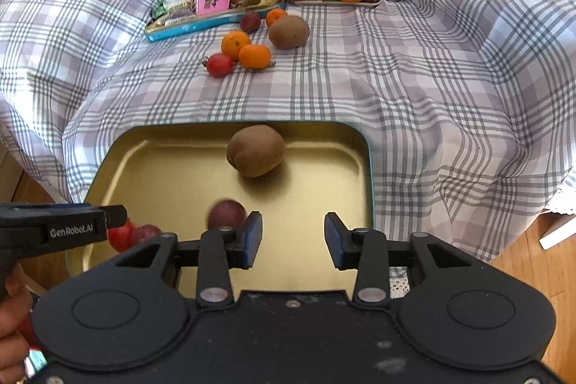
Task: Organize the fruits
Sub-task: 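Open the right tool to drop its plum while the left tool releases its plum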
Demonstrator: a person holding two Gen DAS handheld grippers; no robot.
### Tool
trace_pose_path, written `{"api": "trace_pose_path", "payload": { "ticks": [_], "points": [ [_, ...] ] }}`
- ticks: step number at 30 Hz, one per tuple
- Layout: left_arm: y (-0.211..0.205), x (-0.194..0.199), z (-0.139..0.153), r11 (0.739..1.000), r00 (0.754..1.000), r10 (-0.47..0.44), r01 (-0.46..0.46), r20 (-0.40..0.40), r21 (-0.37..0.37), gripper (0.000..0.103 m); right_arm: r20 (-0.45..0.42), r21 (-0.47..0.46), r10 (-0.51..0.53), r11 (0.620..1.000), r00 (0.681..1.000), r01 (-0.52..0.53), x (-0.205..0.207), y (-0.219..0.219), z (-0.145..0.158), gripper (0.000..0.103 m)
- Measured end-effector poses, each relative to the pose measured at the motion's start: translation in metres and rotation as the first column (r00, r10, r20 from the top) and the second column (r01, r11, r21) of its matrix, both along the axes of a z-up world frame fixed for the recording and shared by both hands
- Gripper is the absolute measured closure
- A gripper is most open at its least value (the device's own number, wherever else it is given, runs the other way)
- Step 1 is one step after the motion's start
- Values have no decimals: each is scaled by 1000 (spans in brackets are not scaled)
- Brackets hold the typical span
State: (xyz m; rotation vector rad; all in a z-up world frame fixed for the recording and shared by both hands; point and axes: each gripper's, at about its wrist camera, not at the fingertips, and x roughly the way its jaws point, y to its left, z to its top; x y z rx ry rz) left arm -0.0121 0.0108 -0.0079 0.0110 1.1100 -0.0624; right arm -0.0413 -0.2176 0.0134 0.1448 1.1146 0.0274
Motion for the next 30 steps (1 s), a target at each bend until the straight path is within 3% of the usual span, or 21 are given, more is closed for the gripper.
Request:
{"api": "trace_pose_path", "payload": {
  "ticks": [15, 26, 30],
  "points": [
    [28, -1, 2, 998, 998, 56, -56, 28, -29, 55, -27, -73, 94, 993, 995, -96, 1, 32, 8, 60],
    [28, -1, 12, 998, 991, 59, -63, 120, 31, 55, -31, -115, 135, 984, 990, -138, 8, 50, 15, 59],
    [30, 3, 9, 997, 992, 57, -62, 112, 42, 55, -40, -112, 130, 985, 991, -134, 15, 50, 11, 58]
  ]
}}
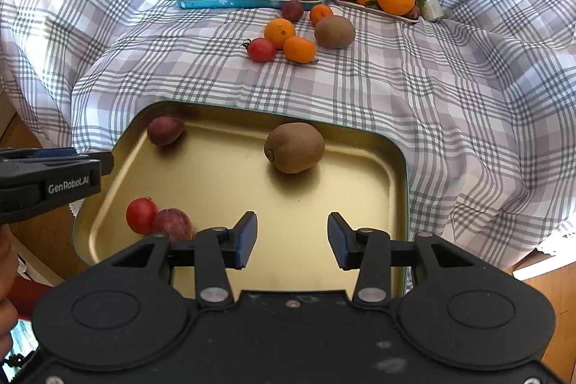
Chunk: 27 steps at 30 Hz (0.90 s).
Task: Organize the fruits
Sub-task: 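Open the right tool to drop its plum while the left tool releases its plum, then grasp a red tomato with the left tool while the right tool grasps a kiwi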
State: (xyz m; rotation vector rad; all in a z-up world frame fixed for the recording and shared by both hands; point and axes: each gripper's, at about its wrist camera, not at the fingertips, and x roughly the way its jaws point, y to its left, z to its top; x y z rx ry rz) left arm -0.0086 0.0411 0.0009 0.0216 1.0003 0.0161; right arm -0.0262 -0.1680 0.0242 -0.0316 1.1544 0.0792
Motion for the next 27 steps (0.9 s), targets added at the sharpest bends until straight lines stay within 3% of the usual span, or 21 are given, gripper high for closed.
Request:
{"api": "trace_pose_path", "payload": {
  "ticks": [10, 17, 27],
  "points": [
    [13, 20, -16, 999, 995, 41, -39, -91, 19, 55, -24, 32, -40, 999, 999, 41, 23, -12, -18, 58],
    [7, 35, -15, 997, 994, 24, -17, -107, 69, 55, -4, 62, -85, 994, 996, 85, 37, -33, -23, 57],
    [-6, 62, -9, 997, 992, -24, 32, -123, 65, 55, 48, 99, -180, 980, 982, 175, 61, -69, -21, 56]
  ]
}}
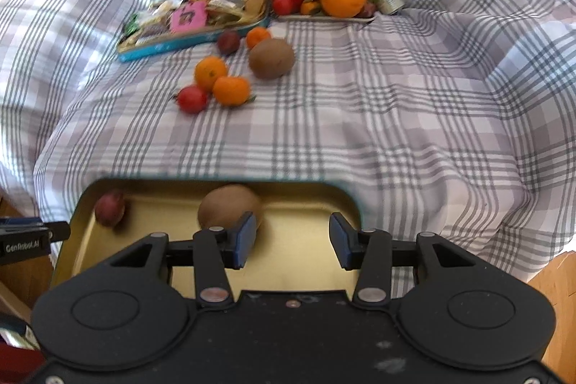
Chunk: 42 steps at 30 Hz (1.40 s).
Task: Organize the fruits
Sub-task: 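Grasp a red tomato with the left tool while the right tool grasps a kiwi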
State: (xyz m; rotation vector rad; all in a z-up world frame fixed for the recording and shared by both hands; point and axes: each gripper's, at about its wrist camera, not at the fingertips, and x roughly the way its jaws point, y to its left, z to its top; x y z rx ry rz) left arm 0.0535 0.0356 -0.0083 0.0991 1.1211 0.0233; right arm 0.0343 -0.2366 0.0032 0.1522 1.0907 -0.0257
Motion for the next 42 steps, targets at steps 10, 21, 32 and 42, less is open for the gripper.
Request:
{"api": "trace_pose_path", "payload": {
  "ticks": [10, 21, 32, 42],
  "points": [
    [-19, 43, 9, 998, 998, -62, 63, 29, -20, 55, 19, 22, -48, 999, 999, 48, 39, -17, -12, 55],
    [-62, 99, 2, 976, 975, -200, 207, 96, -70, 55, 44, 29, -83, 996, 996, 82, 88, -31, -26, 54],
    [-85, 135, -15, 954, 962, -257, 268, 90, -138, 55, 62, 24, -85, 996, 994, 83, 126, -39, -34, 54],
    [-94, 148, -36, 957, 964, -261, 265, 48, -119, 54, 43, 26, -78, 997, 996, 77, 147, -39, -49, 53]
  ]
}}
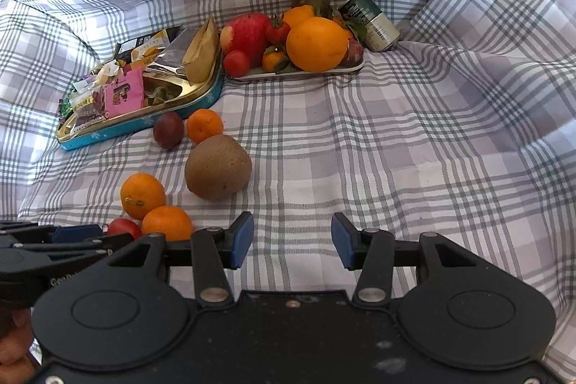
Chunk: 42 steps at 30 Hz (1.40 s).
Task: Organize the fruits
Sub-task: 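Grasp a red tomato with the left tool while the right tool grasps a kiwi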
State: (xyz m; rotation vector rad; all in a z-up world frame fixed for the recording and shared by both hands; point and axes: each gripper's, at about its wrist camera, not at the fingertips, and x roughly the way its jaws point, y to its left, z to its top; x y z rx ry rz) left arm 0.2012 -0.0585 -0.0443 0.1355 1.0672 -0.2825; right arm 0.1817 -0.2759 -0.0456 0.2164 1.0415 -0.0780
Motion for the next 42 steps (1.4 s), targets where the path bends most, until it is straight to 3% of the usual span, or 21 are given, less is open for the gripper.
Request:
{"api": "trace_pose_path", "payload": {
  "ticks": [6, 11, 18, 24, 27, 42],
  "points": [
    [-5, 5, -6, 999, 1000, 0, 0, 12, 33, 53, 9, -1, 16, 1000, 1000, -16, 11, 3, -6, 50],
    [5, 13, -6, 999, 1000, 31, -31, -4, -10, 54, 41, 4, 33, 999, 999, -33, 20, 9, -4, 46],
    [27, 20, -3, 994, 994, 109, -109, 8, -4, 55, 83, 17, 47, 999, 995, -49, 31, 20, -2, 37],
    [43, 24, -6, 990, 990, 141, -141, 1, -9, 55, 68, 33, 34, 999, 997, -36, 46, 26, -13, 35],
    [46, 25, -8, 990, 990, 141, -141, -3, -26, 54, 67, 61, 18, 998, 998, -23, 51, 27, -18, 27],
    [47, 30, -10, 990, 990, 137, -136, 23, -36, 54, 87, 81, 40, 996, 995, -47, 79, 48, -33, 23]
  ]
}}
